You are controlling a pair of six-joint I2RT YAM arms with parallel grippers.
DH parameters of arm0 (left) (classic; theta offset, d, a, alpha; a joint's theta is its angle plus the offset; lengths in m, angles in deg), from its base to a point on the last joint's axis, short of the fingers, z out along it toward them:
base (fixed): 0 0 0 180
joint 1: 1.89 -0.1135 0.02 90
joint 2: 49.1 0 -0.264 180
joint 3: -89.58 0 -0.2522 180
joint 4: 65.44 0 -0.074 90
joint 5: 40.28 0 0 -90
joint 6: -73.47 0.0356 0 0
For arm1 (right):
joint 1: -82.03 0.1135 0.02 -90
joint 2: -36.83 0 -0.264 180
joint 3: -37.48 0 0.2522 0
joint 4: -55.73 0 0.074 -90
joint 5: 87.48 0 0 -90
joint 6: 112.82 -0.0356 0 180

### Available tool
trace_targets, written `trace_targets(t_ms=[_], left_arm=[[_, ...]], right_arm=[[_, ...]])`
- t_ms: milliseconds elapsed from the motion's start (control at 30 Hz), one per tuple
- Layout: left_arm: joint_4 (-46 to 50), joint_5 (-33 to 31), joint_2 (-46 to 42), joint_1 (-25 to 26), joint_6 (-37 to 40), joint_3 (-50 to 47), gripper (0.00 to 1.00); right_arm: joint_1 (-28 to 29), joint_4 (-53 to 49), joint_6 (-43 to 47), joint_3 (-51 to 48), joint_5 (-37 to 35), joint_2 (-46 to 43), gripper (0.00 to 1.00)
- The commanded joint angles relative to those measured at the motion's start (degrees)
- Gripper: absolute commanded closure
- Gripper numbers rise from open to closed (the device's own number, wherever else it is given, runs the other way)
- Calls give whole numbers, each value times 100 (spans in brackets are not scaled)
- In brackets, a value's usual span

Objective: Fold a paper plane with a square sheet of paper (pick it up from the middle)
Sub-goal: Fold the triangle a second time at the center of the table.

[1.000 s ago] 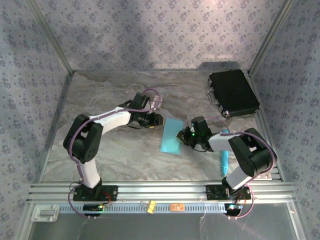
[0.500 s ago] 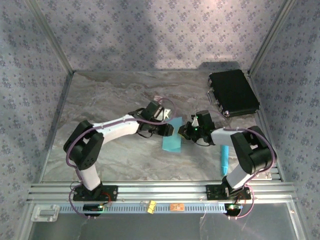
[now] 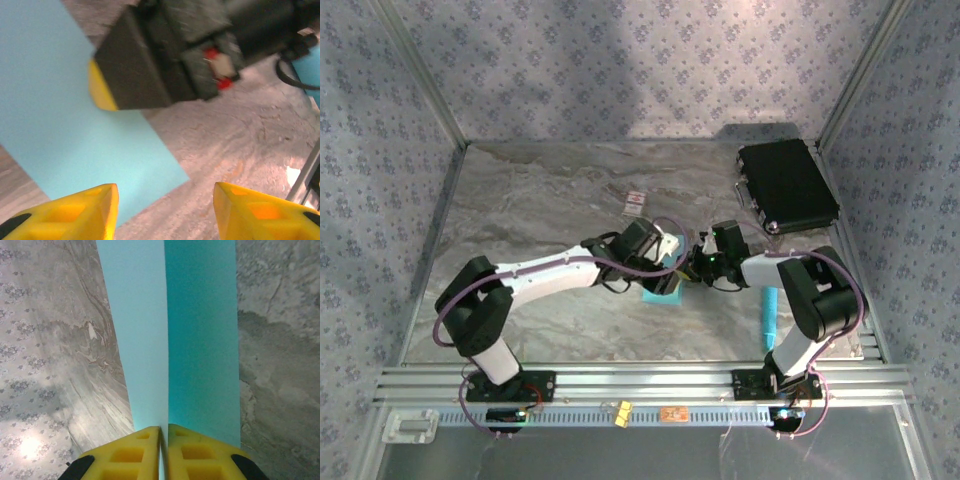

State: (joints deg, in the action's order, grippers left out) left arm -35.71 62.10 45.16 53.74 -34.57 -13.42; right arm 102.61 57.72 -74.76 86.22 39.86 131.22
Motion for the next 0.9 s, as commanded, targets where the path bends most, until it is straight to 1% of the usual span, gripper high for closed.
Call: trace_targets(t_ms=[0, 67, 133, 467, 600, 733, 867], left_arm=[[230, -490, -112, 385, 402, -9, 46], [295, -913, -124, 657, 499, -52, 46], [253, -1298, -161, 832, 549, -152, 42], [253, -2593, 352, 1385, 1064, 8, 38], [186, -2738, 554, 1415, 1197, 56, 38], [57, -3015, 638, 1412, 1236, 65, 38], [-33, -3064, 763, 1410, 1274, 98, 38]], right_arm=[[-28, 63, 69, 79, 142, 97, 88], [-28, 112, 49, 59, 122, 102, 88], [-30, 126, 33, 63, 115, 113, 88], [-41, 299, -191, 66, 111, 140, 89], [-33, 315, -223, 57, 87, 117, 88], [-29, 363, -248, 25, 54, 132, 88], [-36, 415, -291, 4, 58, 134, 88]])
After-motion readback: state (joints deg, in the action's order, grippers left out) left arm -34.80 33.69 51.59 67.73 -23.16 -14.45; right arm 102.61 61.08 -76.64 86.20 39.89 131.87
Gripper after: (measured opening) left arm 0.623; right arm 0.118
